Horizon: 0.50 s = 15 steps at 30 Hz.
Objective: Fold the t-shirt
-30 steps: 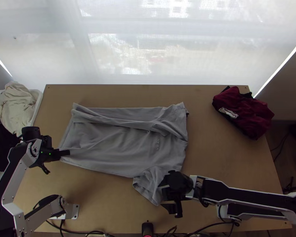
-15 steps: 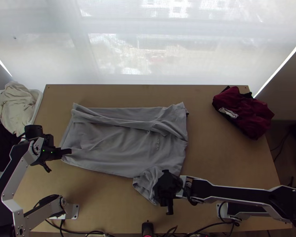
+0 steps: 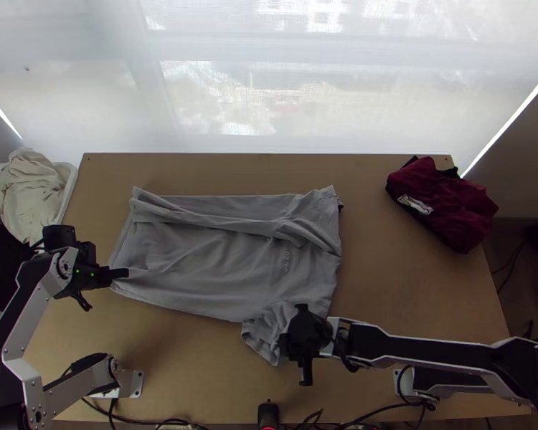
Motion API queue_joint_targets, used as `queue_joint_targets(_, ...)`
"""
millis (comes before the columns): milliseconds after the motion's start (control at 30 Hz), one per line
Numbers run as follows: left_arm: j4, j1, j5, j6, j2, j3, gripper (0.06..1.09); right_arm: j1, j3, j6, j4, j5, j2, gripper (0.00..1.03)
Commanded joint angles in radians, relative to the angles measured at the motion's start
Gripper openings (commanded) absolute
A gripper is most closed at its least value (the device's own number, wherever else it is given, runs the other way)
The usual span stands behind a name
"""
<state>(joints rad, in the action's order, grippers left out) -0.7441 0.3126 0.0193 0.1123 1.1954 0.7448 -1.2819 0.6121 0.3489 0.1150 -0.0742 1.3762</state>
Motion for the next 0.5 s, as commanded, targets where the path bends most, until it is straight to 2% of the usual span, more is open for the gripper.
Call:
queue_joint_targets(0, -0.006, 0.003, 0.001, -0.008, -0.022, 0.01, 0.09, 0.05, 0.003, 0.004, 0.092, 0.016, -0.101, 0.03)
queue_joint_targets(233, -0.02, 0.028, 0.001, -0.008, -0.053, 0.013, 0.09, 0.23, 0.044, 0.03, 0.232, 0.016, -0.192, 0.03)
queue_joint_targets(467, -0.028, 0.019, 0.002, -0.026, -0.048, 0.051, 0.09, 0.397, 0.163, 0.073, 0.242, 0.014, -0.232, 0.03)
